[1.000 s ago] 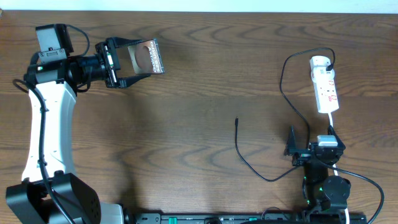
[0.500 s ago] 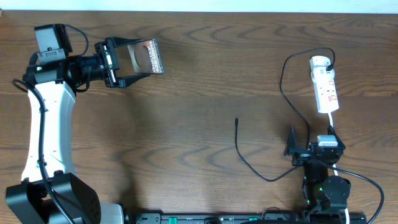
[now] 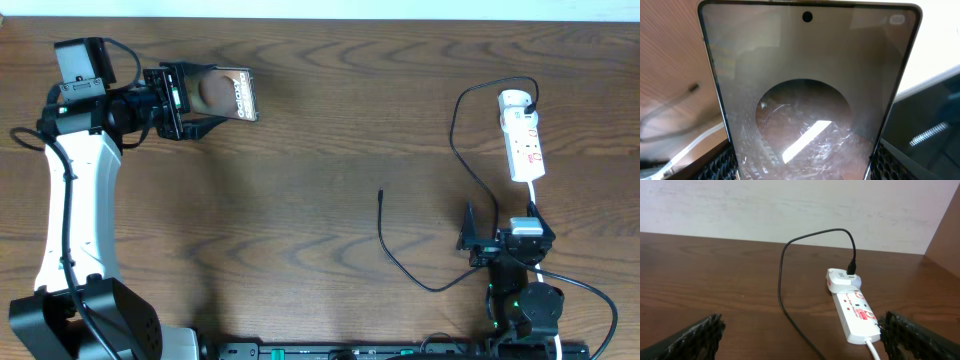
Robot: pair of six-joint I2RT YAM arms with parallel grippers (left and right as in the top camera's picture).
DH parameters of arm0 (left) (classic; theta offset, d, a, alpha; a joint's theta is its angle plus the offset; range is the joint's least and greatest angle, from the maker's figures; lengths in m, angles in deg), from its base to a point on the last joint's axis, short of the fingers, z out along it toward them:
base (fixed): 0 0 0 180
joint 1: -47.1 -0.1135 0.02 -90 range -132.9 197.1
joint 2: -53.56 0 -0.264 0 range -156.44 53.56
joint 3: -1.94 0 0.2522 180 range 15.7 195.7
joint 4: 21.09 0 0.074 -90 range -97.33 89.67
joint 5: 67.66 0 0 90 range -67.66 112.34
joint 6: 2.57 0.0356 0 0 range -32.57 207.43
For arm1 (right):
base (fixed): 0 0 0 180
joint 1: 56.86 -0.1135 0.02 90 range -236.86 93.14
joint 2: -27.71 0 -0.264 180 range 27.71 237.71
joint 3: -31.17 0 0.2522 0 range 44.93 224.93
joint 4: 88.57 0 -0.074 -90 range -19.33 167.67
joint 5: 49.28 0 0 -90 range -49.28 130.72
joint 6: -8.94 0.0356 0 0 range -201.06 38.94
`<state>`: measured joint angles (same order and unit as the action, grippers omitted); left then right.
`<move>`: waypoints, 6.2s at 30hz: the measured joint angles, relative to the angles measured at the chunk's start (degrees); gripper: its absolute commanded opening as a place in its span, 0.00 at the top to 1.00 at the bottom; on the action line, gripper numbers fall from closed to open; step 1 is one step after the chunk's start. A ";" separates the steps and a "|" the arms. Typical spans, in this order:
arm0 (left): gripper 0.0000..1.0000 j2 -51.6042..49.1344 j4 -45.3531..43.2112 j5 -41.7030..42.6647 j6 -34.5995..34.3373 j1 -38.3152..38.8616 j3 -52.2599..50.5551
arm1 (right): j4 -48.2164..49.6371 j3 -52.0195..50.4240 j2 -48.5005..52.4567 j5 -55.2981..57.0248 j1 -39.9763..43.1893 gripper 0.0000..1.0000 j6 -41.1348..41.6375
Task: Plug charger to phone and switch on socket
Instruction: 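Rotate the held phone and bring it toward table center, then move the right gripper from rest toward the held phone, then grasp the phone's bottom end with the right gripper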
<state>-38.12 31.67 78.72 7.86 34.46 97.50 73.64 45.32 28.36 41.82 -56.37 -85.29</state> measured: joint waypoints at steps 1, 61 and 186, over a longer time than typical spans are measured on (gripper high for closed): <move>0.93 0.00 0.59 -1.40 0.70 0.00 0.00 | 0.00 0.00 0.00 0.00 0.00 0.01 0.00; 0.93 -8.20 12.46 -48.19 13.64 14.23 -1.44 | 2.01 0.00 0.00 -5.20 0.00 0.01 4.17; 0.93 -8.20 11.19 -25.16 -6.40 14.27 -1.49 | 13.97 58.82 96.37 -33.20 -32.26 0.12 57.88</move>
<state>-46.31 42.86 53.56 1.45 48.73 96.01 87.60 104.13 124.73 8.62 -88.63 -27.41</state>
